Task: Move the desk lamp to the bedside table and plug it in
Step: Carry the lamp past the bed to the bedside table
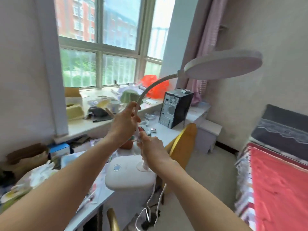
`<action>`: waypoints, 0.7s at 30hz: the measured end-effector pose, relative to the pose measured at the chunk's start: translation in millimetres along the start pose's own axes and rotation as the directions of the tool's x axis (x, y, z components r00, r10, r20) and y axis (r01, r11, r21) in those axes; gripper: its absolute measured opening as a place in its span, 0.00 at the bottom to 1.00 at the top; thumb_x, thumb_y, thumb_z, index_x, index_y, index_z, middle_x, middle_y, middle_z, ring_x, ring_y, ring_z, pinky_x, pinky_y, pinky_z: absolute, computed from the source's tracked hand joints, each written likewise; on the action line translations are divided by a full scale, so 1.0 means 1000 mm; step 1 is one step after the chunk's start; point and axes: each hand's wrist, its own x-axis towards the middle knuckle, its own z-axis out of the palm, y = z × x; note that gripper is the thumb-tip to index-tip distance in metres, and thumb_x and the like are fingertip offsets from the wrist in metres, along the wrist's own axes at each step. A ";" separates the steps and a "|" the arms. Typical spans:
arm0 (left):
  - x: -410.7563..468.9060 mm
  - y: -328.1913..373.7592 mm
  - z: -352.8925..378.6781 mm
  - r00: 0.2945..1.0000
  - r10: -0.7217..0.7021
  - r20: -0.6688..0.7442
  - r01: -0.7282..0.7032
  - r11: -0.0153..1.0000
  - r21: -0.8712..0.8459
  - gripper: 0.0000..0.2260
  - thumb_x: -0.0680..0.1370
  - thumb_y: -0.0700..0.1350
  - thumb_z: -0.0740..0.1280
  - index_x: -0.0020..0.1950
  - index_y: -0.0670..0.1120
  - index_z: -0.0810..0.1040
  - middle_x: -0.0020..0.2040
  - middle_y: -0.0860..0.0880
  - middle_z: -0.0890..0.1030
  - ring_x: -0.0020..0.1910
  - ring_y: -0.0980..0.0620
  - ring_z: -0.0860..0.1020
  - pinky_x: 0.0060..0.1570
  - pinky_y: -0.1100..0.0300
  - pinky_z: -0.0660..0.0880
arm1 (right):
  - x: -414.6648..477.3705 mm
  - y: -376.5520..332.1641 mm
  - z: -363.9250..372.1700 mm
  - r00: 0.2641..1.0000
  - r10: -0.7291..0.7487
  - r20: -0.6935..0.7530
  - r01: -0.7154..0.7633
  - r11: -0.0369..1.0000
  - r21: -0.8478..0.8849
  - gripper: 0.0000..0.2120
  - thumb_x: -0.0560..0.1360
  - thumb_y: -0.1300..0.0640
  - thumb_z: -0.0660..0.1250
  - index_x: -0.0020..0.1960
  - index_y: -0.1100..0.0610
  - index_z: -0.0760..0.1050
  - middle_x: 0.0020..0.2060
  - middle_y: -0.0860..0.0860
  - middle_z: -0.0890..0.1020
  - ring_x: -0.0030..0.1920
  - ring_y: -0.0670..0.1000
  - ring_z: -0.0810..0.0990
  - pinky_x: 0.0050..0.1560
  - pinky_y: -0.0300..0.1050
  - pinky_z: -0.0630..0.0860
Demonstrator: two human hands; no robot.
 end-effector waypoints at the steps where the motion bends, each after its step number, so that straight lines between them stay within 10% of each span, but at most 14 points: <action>1: 0.006 0.001 0.009 1.000 0.002 0.025 -0.002 1.000 -0.029 0.12 0.79 0.36 0.62 0.57 0.52 0.71 0.39 0.50 0.82 0.34 0.46 0.84 0.42 0.45 0.82 | 0.002 0.008 -0.002 1.000 0.025 -0.007 -0.025 1.000 -0.013 0.14 0.79 0.62 0.60 0.64 0.58 0.67 0.48 0.64 0.80 0.47 0.64 0.79 0.39 0.47 0.66; 7: 0.037 0.013 0.076 0.985 0.080 0.153 -0.062 0.991 -0.119 0.11 0.79 0.38 0.62 0.57 0.52 0.70 0.44 0.47 0.83 0.26 0.56 0.82 0.30 0.57 0.79 | 0.008 0.065 -0.015 0.979 0.200 -0.034 -0.202 0.977 -0.067 0.14 0.80 0.63 0.58 0.64 0.57 0.66 0.43 0.61 0.81 0.42 0.61 0.80 0.39 0.49 0.73; 21: 0.084 0.072 0.256 0.930 0.147 0.336 -0.059 0.965 -0.257 0.10 0.80 0.40 0.62 0.52 0.56 0.69 0.42 0.47 0.81 0.31 0.47 0.84 0.40 0.45 0.82 | 0.010 0.241 -0.062 0.924 0.362 -0.125 -0.378 0.914 -0.150 0.13 0.80 0.59 0.61 0.64 0.54 0.66 0.45 0.59 0.82 0.40 0.57 0.78 0.38 0.47 0.74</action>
